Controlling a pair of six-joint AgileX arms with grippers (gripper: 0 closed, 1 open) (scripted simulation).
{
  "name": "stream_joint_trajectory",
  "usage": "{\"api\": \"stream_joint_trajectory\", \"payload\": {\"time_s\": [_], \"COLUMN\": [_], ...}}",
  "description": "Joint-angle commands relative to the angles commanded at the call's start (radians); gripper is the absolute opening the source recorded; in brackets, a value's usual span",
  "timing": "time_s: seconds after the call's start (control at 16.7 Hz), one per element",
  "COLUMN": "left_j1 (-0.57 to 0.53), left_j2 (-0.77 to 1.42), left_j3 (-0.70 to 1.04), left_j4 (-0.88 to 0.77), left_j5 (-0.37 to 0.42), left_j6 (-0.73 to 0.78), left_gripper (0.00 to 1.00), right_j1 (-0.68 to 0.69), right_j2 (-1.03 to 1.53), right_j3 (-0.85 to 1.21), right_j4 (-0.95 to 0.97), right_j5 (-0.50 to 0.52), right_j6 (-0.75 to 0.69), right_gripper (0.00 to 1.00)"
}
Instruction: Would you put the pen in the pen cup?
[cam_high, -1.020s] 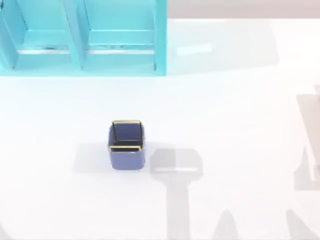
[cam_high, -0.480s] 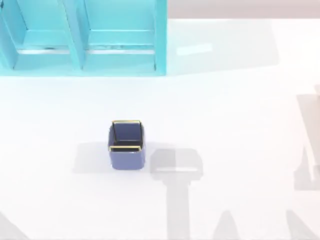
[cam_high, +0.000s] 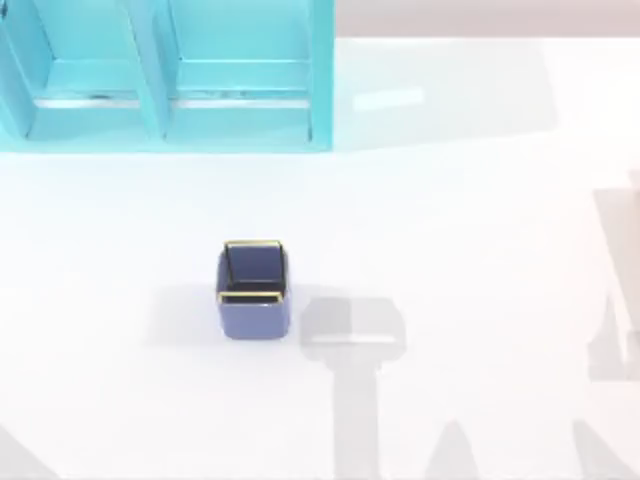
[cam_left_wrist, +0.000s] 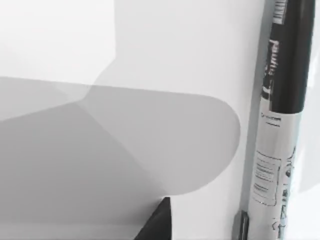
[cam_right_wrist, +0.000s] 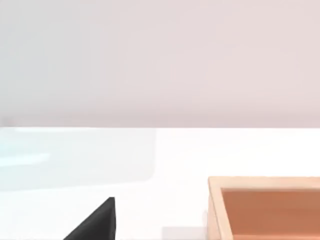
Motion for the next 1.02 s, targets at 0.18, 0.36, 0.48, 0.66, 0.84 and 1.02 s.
{"api": "stream_joint_trajectory", "payload": {"time_s": [0.18, 0.36, 0.48, 0.66, 0.84, 1.02], "left_j1": [0.000, 0.000, 0.000, 0.000, 0.000, 0.048], "left_j2": [0.000, 0.000, 0.000, 0.000, 0.000, -0.086], "left_j3": [0.000, 0.000, 0.000, 0.000, 0.000, 0.006], "left_j4": [0.000, 0.000, 0.000, 0.000, 0.000, -0.073], "left_j5": [0.000, 0.000, 0.000, 0.000, 0.000, -0.005], "left_j6": [0.000, 0.000, 0.000, 0.000, 0.000, 0.030], "left_gripper": [0.25, 0.02, 0.00, 0.00, 0.00, 0.00], "right_j1": [0.000, 0.000, 0.000, 0.000, 0.000, 0.000], "right_j2": [0.000, 0.000, 0.000, 0.000, 0.000, 0.000], "right_j3": [0.000, 0.000, 0.000, 0.000, 0.000, 0.000], "right_j4": [0.000, 0.000, 0.000, 0.000, 0.000, 0.000], "right_j5": [0.000, 0.000, 0.000, 0.000, 0.000, 0.000], "right_j6": [0.000, 0.000, 0.000, 0.000, 0.000, 0.000], "right_gripper": [1.00, 1.00, 1.00, 1.00, 1.00, 1.00]}}
